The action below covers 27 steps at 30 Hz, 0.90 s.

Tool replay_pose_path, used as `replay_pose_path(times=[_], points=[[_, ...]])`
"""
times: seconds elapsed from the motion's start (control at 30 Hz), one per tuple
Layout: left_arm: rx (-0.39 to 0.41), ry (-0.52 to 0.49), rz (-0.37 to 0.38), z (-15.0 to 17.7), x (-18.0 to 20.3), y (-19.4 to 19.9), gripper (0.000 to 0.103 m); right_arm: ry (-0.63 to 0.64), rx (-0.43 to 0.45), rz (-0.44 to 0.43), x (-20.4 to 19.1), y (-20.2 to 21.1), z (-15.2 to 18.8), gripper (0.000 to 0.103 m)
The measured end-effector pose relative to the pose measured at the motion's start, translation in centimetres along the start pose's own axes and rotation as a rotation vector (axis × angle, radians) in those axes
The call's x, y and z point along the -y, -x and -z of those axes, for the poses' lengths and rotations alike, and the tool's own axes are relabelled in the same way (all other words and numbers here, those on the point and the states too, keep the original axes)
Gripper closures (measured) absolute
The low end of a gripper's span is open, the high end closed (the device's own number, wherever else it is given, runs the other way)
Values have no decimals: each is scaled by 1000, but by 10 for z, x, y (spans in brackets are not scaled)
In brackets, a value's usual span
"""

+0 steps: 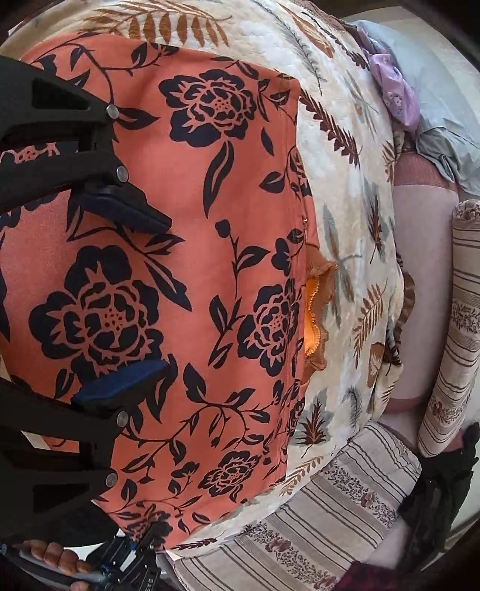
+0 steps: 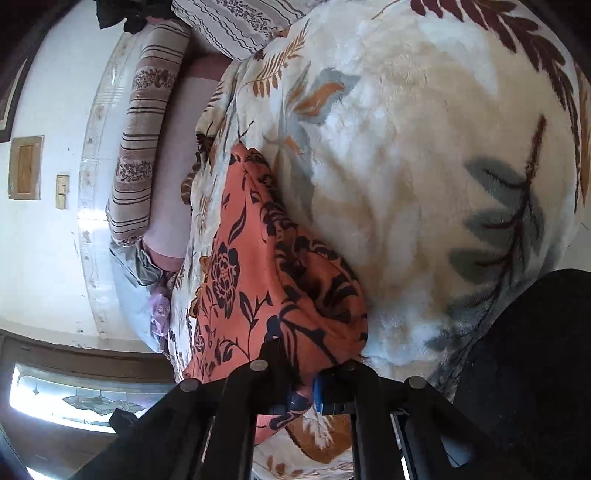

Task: Fold small clothes

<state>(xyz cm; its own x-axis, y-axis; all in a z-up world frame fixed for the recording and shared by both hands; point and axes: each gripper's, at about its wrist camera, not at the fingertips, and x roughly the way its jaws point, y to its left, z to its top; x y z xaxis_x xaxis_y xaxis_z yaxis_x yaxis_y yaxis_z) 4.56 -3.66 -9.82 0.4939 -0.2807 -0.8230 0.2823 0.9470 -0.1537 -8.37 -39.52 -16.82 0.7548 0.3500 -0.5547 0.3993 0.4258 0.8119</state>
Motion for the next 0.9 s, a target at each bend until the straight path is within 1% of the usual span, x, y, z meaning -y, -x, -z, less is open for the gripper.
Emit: replay_pose_path(times=[0.03, 0.07, 0.1, 0.13, 0.17, 0.2, 0.23, 0.27, 0.3, 0.33, 0.37, 0.4, 0.43, 0.5, 0.53, 0.6, 0.63, 0.67, 0.7, 0.73, 0.77, 0.8, 0.83, 0.87, 0.9], points=[[21, -1, -16, -1, 1, 7, 32, 67, 29, 20, -10, 8, 3, 95], [54, -1, -27, -1, 1, 14, 32, 110, 38, 35, -15, 9, 6, 95], [85, -8, -42, -2, 2, 20, 32, 127, 33, 61, -14, 6, 7, 89], [87, -20, -65, -2, 3, 19, 32, 110, -1, 87, -7, -2, 6, 85], [40, -37, -99, -2, 4, 9, 32, 49, -58, 77, 4, -10, 3, 81], [-42, -53, -117, 0, 2, -9, 31, -20, -80, 27, 15, -10, 0, 77], [-42, -62, -123, 3, 0, -16, 30, -39, -76, 13, 21, -3, -2, 69], [-6, -68, -126, 5, 0, -13, 28, -22, -60, 29, 21, 5, -6, 64], [-14, -66, -128, 4, 0, -14, 28, -10, -34, 39, 20, 16, -10, 46], [-13, -58, -126, 4, 0, -13, 28, -9, 9, 36, 21, 29, -15, 26], [-12, -54, -126, 4, 0, -14, 28, -4, 56, 35, 20, 39, -22, 20], [-9, -57, -129, 5, 0, -15, 27, 26, 80, 25, 16, 45, -32, 18], [-6, -62, -132, 5, 1, -16, 27, 77, 51, -19, 9, 42, -45, 18], [-3, -60, -134, 5, 1, -16, 27, 152, -100, -125, -9, 13, -70, 18], [-5, -59, -133, 5, 1, -16, 27, 181, -151, -139, -19, -4, -83, 20], [-11, -60, -130, 4, 1, -16, 27, 248, -193, -120, -39, -40, -107, 20], [-13, -61, -128, 4, 1, -16, 27, 265, -249, -104, -46, -62, -117, 21], [-14, -60, -127, 4, 0, -16, 27, 260, -291, -67, -49, -84, -128, 23], [-13, -59, -127, 4, 0, -16, 27, 262, -325, -23, -51, -105, -137, 28], [-12, -58, -127, 4, 0, -17, 27, 278, -368, 7, -54, -123, -143, 36], [-10, -59, -128, 4, 0, -17, 26, 289, -372, 36, -56, -132, -148, 46], [-7, -58, -127, 4, 0, -17, 26, 300, -376, 75, -60, -139, -153, 77], [-6, -58, -125, 4, 0, -18, 25, 315, -395, 87, -65, -144, -155, 87], [-5, -60, -121, 3, -1, -18, 25, 337, -374, 110, -68, -143, -156, 87], [-8, -63, -114, 2, -2, -18, 25, 341, -334, 135, -69, -141, -158, 88]])
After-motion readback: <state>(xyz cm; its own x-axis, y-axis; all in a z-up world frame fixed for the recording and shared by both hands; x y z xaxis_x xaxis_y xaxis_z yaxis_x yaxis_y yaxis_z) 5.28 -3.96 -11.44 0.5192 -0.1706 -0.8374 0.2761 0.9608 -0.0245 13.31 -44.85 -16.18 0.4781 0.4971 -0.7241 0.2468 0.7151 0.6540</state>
